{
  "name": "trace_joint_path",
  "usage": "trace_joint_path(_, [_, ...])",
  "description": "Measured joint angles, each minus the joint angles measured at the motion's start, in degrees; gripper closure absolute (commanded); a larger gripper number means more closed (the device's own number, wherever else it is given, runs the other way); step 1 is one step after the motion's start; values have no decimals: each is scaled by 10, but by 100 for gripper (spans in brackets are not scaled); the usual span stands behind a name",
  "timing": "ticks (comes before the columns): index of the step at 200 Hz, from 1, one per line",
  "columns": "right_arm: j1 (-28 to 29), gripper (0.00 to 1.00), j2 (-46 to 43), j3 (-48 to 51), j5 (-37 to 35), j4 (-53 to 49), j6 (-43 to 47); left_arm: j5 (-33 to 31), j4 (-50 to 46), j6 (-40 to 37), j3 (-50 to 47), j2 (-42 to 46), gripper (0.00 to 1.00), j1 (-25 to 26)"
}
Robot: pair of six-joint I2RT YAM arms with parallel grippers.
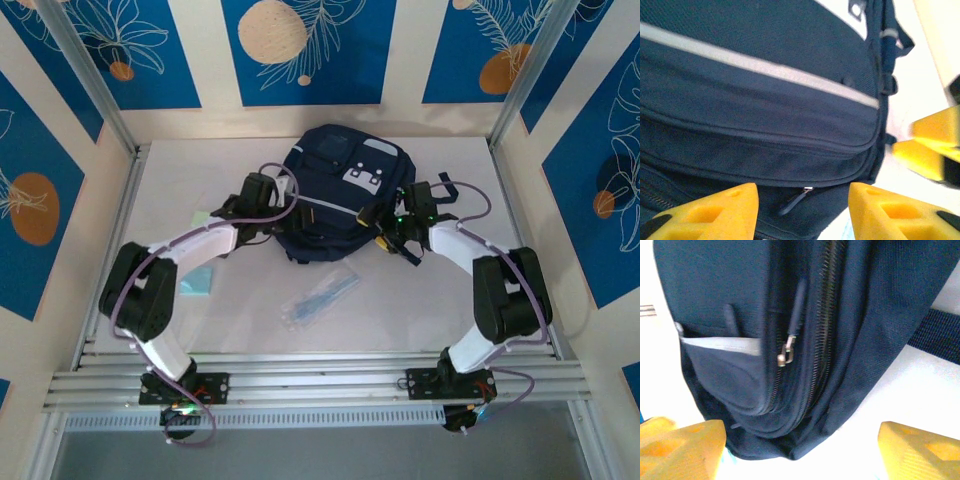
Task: Pack the student bag
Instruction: Unzip the student bag at the top-center of the table.
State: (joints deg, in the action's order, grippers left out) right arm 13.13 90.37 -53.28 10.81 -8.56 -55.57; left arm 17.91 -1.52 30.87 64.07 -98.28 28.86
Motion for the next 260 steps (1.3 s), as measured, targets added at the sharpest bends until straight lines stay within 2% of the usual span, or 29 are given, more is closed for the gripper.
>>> trace_joint_path(35, [-8, 29, 2, -25, -8, 1, 19, 20, 24, 3, -9, -49, 56, 10])
trace_joint_path(85, [6, 30, 110, -124, -33, 0, 42, 31, 85, 19, -44, -66, 62, 21])
trace_joint_path(100, [14, 35, 146, -149, -48, -3, 47, 34, 103, 24, -52, -73, 63, 26])
trace_joint_path(107, [17, 41, 163, -161, -54, -10, 49, 35, 110, 27, -54, -76, 63, 27])
trace_joint_path(135, [23, 79, 223, -221, -79, -54, 62, 36, 128, 33, -59, -78, 63, 31])
trace_joint_path(147, [23, 100, 231, -231, -86, -59, 64, 38, 129, 33, -59, -78, 62, 32])
trace_joint_path(185, [15, 100, 214, -227, -71, -53, 73, 36, 88, -1, -55, -58, 52, 39])
trace_joint_path(223, [-2, 100, 172, -254, -14, -83, 81, -7, -7, -81, -15, -15, 51, 45])
trace_joint_path(260, [-16, 100, 166, -289, 47, -93, 71, -26, -37, -131, 39, -12, 51, 45])
